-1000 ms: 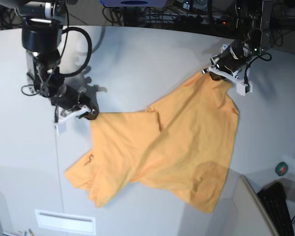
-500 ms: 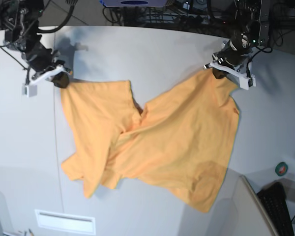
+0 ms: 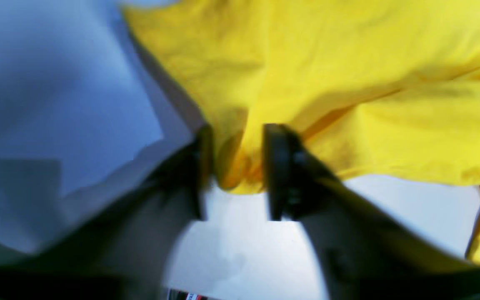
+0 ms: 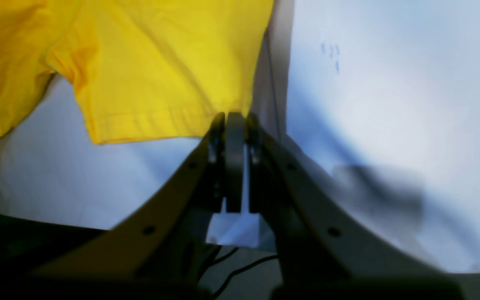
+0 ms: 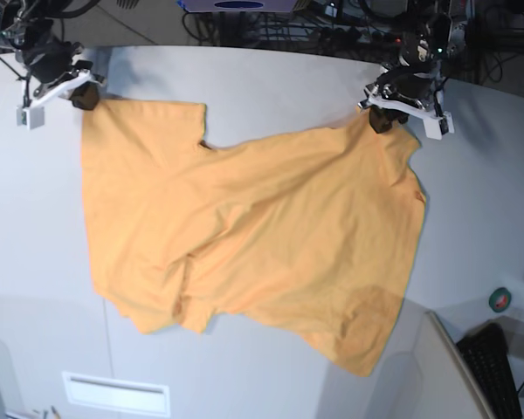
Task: Layout the t-shirt on the table in an organized manner, then fold the t-shirt properly
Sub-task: 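Pull the shirt taut between both grippers and drag it flat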
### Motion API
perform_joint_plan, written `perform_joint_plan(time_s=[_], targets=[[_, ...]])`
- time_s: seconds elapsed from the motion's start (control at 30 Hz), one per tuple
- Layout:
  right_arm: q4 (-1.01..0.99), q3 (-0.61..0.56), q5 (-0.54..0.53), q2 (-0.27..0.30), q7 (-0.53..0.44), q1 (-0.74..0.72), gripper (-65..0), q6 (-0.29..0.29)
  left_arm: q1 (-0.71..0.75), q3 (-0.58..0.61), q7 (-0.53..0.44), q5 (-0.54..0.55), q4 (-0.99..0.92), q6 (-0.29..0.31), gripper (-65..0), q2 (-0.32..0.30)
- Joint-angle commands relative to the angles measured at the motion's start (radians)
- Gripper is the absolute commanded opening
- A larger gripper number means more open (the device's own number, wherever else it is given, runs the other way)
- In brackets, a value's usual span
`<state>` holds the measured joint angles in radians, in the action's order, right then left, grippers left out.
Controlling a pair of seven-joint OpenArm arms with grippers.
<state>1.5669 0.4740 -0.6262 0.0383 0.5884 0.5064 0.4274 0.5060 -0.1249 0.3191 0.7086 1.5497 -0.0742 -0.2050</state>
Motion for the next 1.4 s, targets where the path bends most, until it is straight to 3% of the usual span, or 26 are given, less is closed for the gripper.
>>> perform_joint_plan(time_s=[0.0, 0.1, 0.2, 0.33, 0.43, 0.57, 0.63, 0.73, 0.87, 1.2, 1.27, 1.37], targets=[[0.028, 0.007, -0.019, 0.01, -0.017, 0.011, -65.0, 0.009, 0.016, -0.005, -0.025, 0.001, 0.022, 0.006, -35.5, -0.007], [0.045, 0.021, -0.019, 0.015, -0.015, 0.024, -65.0, 0.009, 0.064, -0.068, -0.045, 0.003, 0.031, 0.006, -24.4, 0.025], [0.045, 0.042, -0.016, 0.016, -0.015, 0.024, -65.0, 0.009, 0.099, -0.195, -0.042, 0.003, 0.057, 0.021, -20.1, 0.092], [0.045, 0.058, -0.014, 0.019, -0.015, 0.025, -65.0, 0.011, 0.112, -0.244, -0.039, 0.003, 0.094, 0.138, -20.1, 0.106], [0.045, 0.048, -0.014, 0.036, -0.015, 0.025, -65.0, 0.011, 0.076, -0.275, -0.038, -0.002, 0.085, 0.129, -20.2, 0.103], [0.045, 0.055, -0.014, 0.036, -0.015, 0.025, -65.0, 0.011, -0.01, -0.358, 0.144, -0.002, 0.041, 0.13, -20.2, 0.085], [0.045, 0.055, -0.014, 0.036, -0.015, 0.025, -65.0, 0.011, -0.06, -0.398, 0.248, 0.001, -0.002, 0.175, -20.2, 0.075], [0.045, 0.055, -0.014, 0.036, -0.015, 0.025, -65.0, 0.011, -0.125, -0.459, 0.306, 0.001, -0.061, 0.242, -20.2, 0.077], [0.045, 0.052, -0.014, 0.036, -0.015, 0.025, -65.0, 0.011, -0.183, -0.47, 0.34, 0.0, -0.136, 0.307, -20.2, 0.074], [0.045, 0.055, -0.014, 0.035, -0.017, 0.024, -65.0, 0.011, -0.263, -0.465, 0.343, -0.004, -0.308, 0.337, -20.6, 0.074], [0.045, 0.055, -0.014, 0.035, -0.017, 0.024, -65.0, 0.011, -0.266, -0.436, 0.338, -0.004, -0.314, 0.339, -23.5, 0.069], [0.045, 0.055, -0.014, 0.035, -0.017, 0.021, -65.0, 0.011, -0.266, -0.398, 0.337, -0.004, -0.315, 0.339, -34.4, 0.051]])
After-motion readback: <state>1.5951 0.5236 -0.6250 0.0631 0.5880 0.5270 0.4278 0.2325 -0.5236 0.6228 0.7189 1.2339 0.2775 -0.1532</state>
